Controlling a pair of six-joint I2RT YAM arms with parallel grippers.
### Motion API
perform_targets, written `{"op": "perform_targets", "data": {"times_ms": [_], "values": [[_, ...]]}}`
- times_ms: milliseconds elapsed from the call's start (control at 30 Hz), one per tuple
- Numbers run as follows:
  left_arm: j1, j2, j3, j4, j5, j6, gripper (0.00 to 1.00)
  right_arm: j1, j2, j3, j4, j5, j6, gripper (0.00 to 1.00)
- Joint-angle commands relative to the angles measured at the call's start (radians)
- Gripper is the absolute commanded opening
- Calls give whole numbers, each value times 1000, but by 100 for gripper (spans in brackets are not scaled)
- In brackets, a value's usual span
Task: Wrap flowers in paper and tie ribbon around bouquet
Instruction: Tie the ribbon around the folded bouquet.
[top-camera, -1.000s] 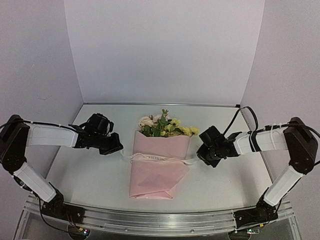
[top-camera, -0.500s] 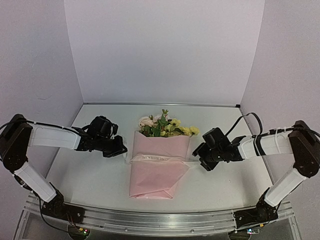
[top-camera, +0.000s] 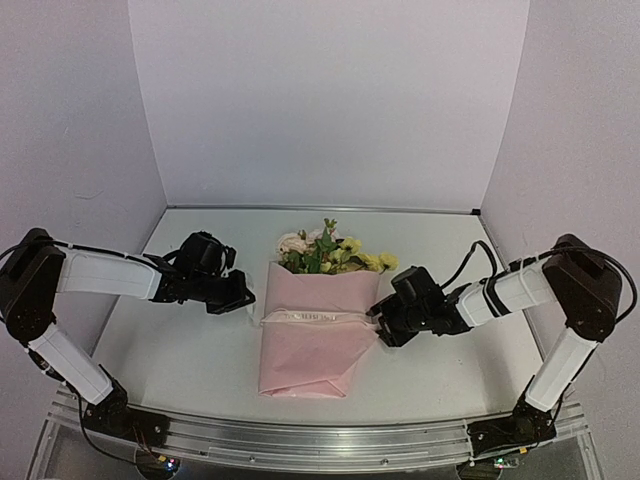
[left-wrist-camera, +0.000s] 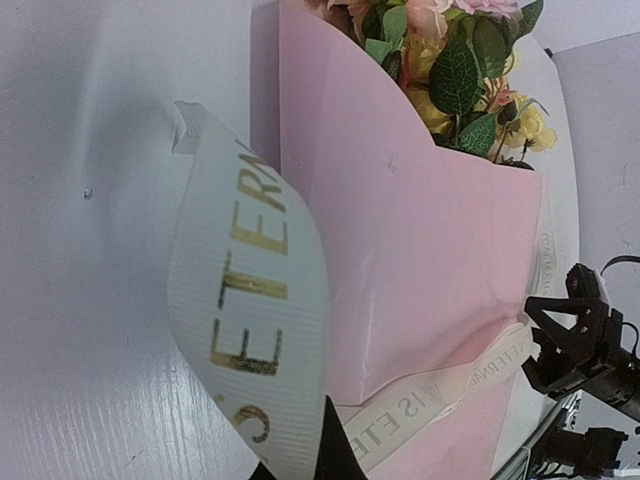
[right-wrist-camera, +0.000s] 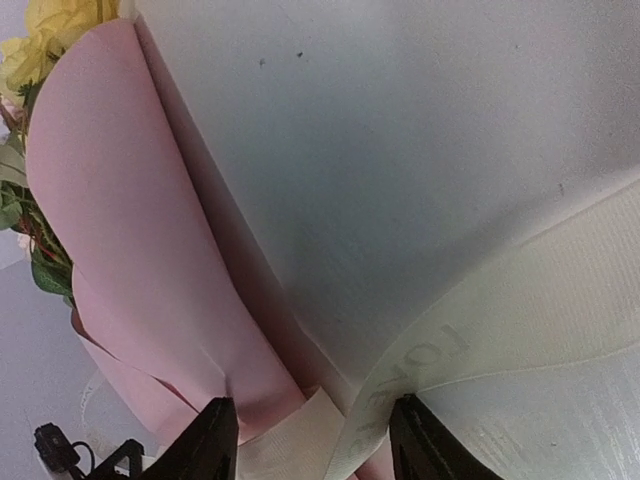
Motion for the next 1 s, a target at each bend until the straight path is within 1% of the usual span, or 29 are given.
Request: {"op": "perform_targets", "data": {"times_ms": [0,133,233,367,467,500,567,633,733,800,833,867,967], "values": [[-2,-23,-6,18,-15,1,0,3,24,-24,27,32,59,48],[-2,-36,-6,9,-32,-3,0,3,-7,-62,28,57,65,28],[-3,-43,-8,8,-41,-10,0,2,-29,-70,28,74,58,21],[-1,-50,-4,-2,-53,-18,0,1,-37,-49,14,76,30,5],[6,-75,-3,-14,-66,-35,0,1,-63,-37,-23,89,1,5],[9,-83,-3,-15,-68,-41,0,1,-76,-32,-46,104,-12,7],[14,-94,-3,-21,-76,-55,0,1,-96,-19,-80,121,-40,13],[18,-98,-4,-23,-78,-64,0,1,-110,-10,-106,132,-61,14],[19,-100,-10,-15,-77,-73,0,1,-117,-12,-112,140,-76,21],[19,-98,-16,-10,-74,-75,0,0,-108,-7,-111,133,-81,19],[19,-97,-19,-10,-73,-77,0,0,-101,-2,-110,125,-83,16],[19,-97,-21,-8,-72,-77,0,0,-92,3,-110,119,-84,14],[19,-99,-25,-5,-70,-76,0,0,-75,16,-110,101,-84,15]]}}
